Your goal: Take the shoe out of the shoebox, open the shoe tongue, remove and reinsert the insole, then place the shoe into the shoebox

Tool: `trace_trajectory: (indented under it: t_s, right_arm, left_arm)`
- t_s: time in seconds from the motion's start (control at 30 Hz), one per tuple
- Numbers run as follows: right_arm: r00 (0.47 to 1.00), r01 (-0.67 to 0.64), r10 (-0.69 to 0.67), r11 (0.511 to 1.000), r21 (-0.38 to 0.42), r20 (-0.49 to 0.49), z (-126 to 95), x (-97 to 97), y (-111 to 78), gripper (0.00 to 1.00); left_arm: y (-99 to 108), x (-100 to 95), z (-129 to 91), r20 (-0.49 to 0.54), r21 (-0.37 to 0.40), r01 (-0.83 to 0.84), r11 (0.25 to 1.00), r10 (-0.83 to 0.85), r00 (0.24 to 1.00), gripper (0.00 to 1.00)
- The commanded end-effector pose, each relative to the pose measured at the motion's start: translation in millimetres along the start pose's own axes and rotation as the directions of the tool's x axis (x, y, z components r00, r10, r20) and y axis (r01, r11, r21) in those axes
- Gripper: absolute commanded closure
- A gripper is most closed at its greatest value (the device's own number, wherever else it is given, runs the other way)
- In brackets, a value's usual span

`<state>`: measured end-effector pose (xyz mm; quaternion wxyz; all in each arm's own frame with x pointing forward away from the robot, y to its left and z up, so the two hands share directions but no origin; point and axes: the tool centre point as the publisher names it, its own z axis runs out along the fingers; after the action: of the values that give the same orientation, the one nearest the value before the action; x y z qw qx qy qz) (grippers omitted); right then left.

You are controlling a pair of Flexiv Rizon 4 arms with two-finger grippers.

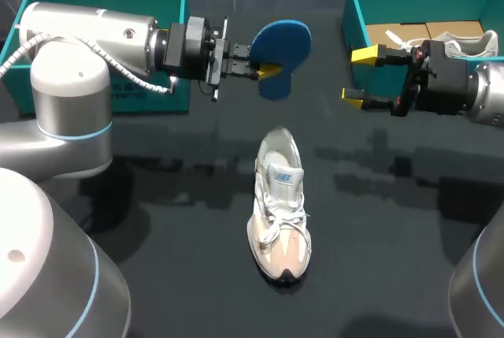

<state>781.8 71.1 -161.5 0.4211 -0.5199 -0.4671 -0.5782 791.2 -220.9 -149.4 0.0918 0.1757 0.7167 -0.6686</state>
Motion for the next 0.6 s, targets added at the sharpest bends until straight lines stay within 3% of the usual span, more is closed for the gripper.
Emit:
trace_trajectory:
  t_s: [0.03, 0.23, 0.37, 0.43, 0.5, 0.6]
  right_arm:
    - [1.000, 0.000, 0.000, 1.000, -0.001, 0.002, 0.3, 0.1, -1.0, 0.00]
    - [1.000, 0.000, 0.000, 1.000, -0.001, 0.002, 0.3, 0.1, -1.0, 0.00]
    - [1.000, 0.000, 0.000, 1.000, -0.001, 0.002, 0.3, 0.1, -1.0, 0.00]
    - [1.000, 0.000, 0.000, 1.000, -0.001, 0.002, 0.3, 0.1, -1.0, 0.00]
    - [1.000, 0.000, 0.000, 1.000, -0.001, 0.002, 0.3, 0.1, -1.0, 0.00]
    - [1.000, 0.000, 0.000, 1.000, -0.001, 0.002, 0.3, 0.1, -1.0, 0.00]
  left_arm:
    - [0.4, -2.7, 0.1, -0.005, 0.029, 0.366, 0.930, -0.366, 0.931, 1.00]
    - [0.4, -2.7, 0.1, -0.005, 0.029, 0.366, 0.930, -0.366, 0.931, 1.00]
    - [-5.4, -9.9, -5.7, -0.069, 0.092, 0.619, 0.780, -0.616, 0.785, 1.00]
    - [-8.3, -16.2, -8.3, -0.113, 0.110, 0.757, 0.644, -0.749, 0.653, 1.00]
    - [-6.7, -20.2, -8.2, -0.121, 0.119, 0.830, 0.545, -0.822, 0.557, 1.00]
    - [-5.2, -22.0, -8.4, -0.127, 0.121, 0.882, 0.455, -0.874, 0.468, 1.00]
